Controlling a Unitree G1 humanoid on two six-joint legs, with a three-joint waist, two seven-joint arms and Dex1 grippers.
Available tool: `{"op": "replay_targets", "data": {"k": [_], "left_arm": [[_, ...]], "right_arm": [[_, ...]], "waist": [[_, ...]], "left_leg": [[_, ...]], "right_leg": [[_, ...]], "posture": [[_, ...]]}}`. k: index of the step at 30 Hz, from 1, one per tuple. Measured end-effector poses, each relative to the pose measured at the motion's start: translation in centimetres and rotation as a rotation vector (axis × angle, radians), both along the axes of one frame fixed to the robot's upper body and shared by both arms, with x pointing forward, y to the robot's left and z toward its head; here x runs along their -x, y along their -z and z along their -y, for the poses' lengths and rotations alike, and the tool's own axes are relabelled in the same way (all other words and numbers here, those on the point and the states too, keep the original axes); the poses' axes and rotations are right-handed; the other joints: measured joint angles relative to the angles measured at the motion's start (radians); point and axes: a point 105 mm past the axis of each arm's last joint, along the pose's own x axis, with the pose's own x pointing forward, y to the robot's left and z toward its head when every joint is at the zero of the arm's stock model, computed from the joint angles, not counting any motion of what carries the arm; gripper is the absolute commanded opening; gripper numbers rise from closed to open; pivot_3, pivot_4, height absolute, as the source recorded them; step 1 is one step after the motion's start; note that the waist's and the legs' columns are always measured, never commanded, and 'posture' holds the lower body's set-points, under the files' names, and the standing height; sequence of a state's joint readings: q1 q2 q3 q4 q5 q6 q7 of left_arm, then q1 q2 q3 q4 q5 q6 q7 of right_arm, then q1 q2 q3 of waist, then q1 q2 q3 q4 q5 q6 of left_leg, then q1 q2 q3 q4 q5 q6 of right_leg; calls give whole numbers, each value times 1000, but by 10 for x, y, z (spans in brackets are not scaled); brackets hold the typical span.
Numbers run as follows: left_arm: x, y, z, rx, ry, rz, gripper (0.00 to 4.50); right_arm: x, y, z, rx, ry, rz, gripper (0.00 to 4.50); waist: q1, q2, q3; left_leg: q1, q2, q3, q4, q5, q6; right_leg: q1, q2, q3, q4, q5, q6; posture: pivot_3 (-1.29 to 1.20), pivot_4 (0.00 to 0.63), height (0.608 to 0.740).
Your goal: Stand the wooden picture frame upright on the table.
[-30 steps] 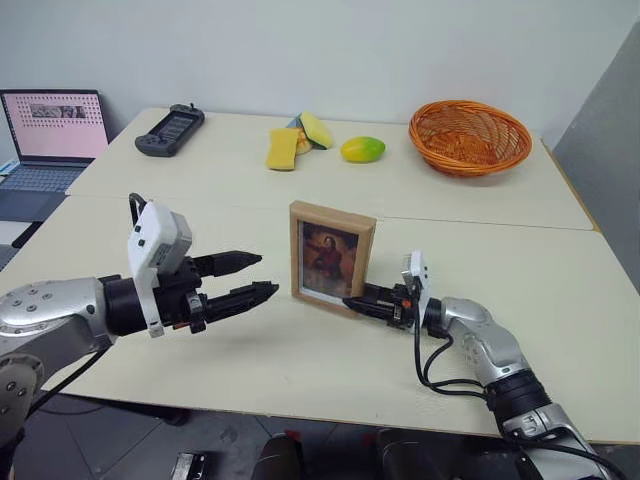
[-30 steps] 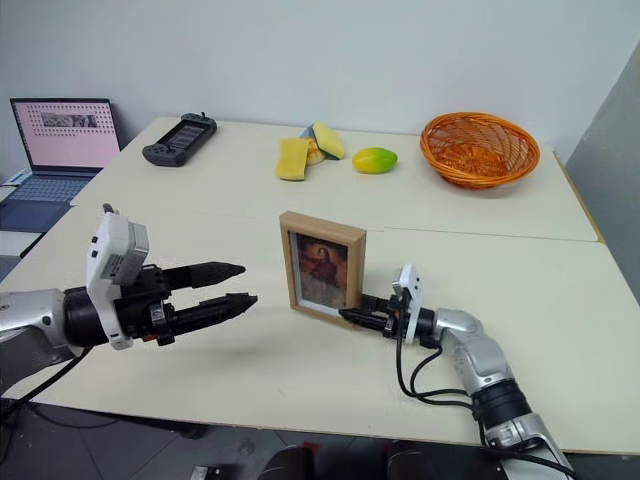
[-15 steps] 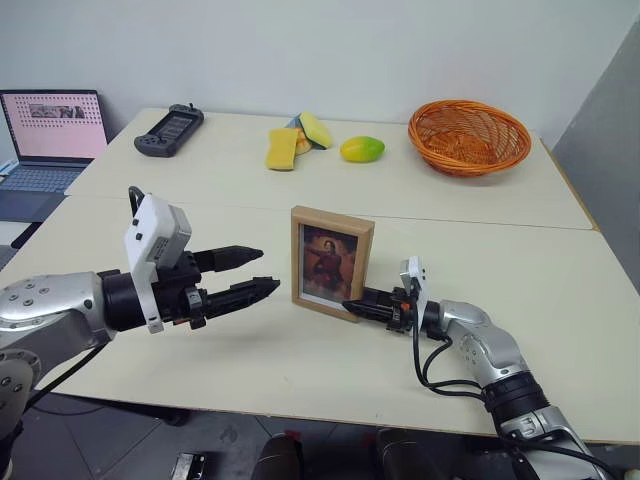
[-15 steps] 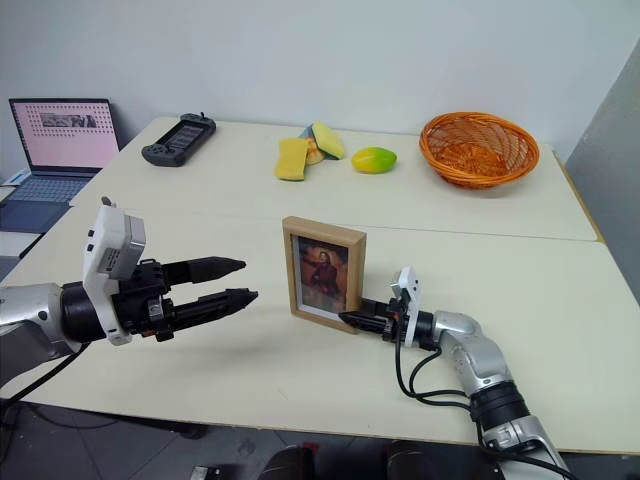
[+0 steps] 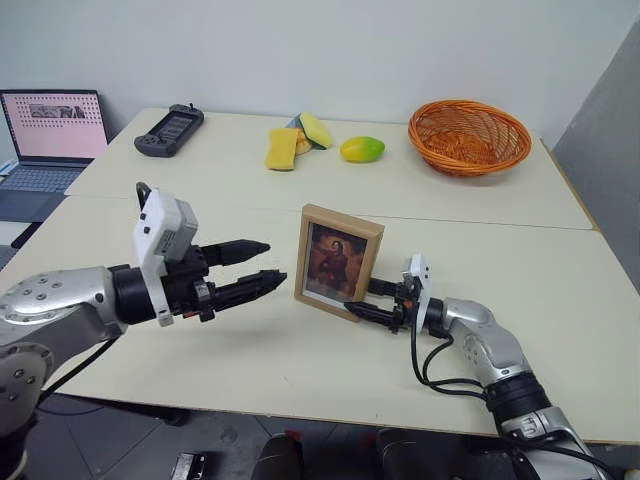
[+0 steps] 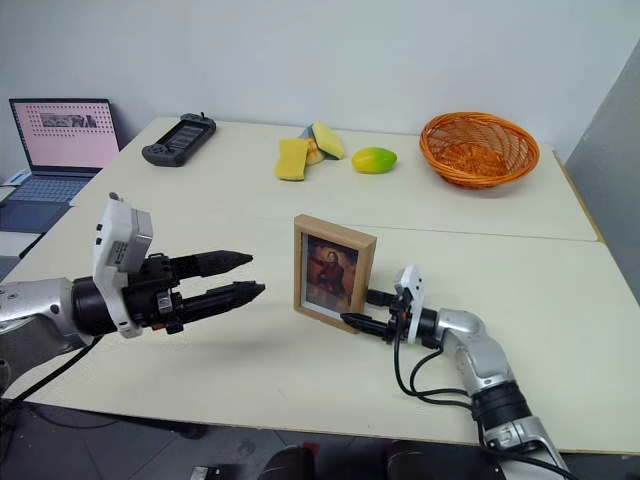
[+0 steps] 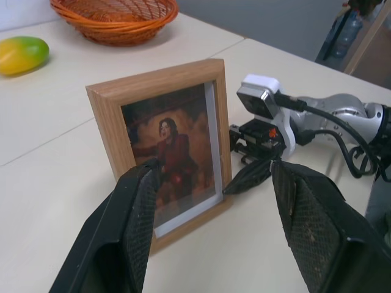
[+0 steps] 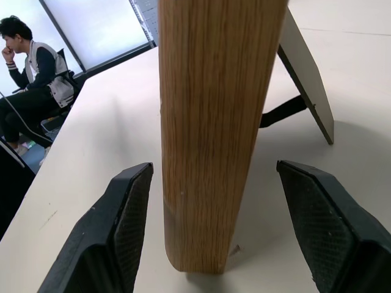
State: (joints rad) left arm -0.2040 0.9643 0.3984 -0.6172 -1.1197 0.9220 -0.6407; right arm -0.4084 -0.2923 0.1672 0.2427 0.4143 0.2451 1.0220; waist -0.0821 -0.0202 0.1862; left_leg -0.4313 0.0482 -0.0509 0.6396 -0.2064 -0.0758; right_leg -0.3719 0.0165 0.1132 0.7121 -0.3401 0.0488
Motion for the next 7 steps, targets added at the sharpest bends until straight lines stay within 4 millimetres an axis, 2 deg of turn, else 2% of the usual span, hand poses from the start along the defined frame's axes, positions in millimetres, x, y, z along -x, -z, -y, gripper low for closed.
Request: {"op": "replay_targets", "data": {"k": [7], "left_arm": [[-3,-5,6,64,-2,62,3068]], "right_arm": [[-2,0,10,3,33,-11,3449]], "waist": [[0,0,0]], "left_leg": [[0,0,0,0,0,0]], "right_leg": [[0,0,0,0,0,0]], "posture": [[0,150,740]]}}
